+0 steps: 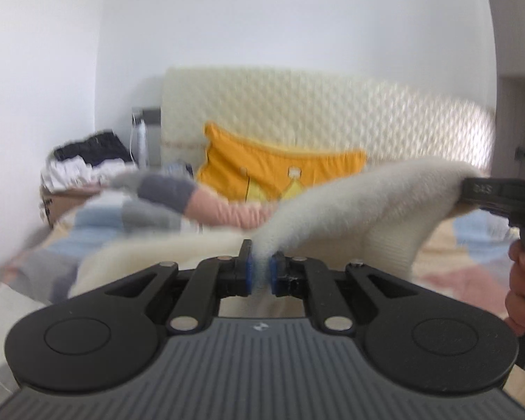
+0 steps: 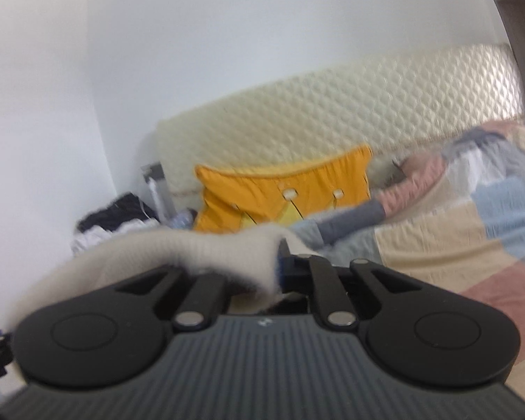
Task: Fold large clothes
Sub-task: 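Lift the sweater with both grippers and shake it out in the air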
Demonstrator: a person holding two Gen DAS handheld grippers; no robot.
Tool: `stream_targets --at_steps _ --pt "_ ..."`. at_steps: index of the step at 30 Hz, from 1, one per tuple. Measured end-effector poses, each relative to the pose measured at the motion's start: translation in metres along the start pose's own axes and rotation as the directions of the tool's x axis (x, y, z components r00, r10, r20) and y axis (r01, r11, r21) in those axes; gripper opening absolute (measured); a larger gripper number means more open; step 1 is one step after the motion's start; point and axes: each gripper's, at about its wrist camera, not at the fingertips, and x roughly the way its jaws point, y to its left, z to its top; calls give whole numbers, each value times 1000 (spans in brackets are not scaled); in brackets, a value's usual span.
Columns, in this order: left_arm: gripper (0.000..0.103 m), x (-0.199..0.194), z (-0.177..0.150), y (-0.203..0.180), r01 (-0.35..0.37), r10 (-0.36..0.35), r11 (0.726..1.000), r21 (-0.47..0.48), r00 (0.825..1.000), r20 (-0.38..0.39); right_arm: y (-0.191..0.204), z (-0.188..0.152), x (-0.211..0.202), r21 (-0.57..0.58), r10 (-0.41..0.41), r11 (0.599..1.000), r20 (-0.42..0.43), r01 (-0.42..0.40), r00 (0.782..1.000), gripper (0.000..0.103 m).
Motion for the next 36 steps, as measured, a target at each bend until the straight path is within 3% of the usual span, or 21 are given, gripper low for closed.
stream_targets --at_steps 3,13,18,23,27,30,31,33,36 --pt "11 -59 37 4 2 -2 1000 7 995 96 14 37 -45 20 33 999 72 -34 997 9" --pt "11 -245 154 22 37 -16 997 -65 954 298 85 140 -194 -140 83 989 230 -52 970 9" --pt "10 -345 194 22 41 -19 998 -52 925 380 115 179 -271 -184 115 981 319 -57 941 8" --pt "10 -433 238 23 91 -52 994 -68 895 442 136 218 -337 -225 151 972 390 -65 908 8" --pt "10 -495 272 20 125 -84 991 -53 870 485 145 245 -378 -263 175 963 450 -57 876 9" --pt "10 -527 291 15 154 -117 988 -33 858 501 142 263 -391 -256 177 965 467 -60 867 9" --pt "10 -532 295 14 163 -127 986 -29 857 499 140 266 -391 -259 174 964 469 -54 866 8" --pt "10 -528 296 12 173 -138 984 -32 874 466 134 267 -380 -274 162 961 454 -36 876 9" --pt "10 -499 285 15 182 -144 981 -65 913 382 119 251 -344 -272 121 962 370 -17 921 9"
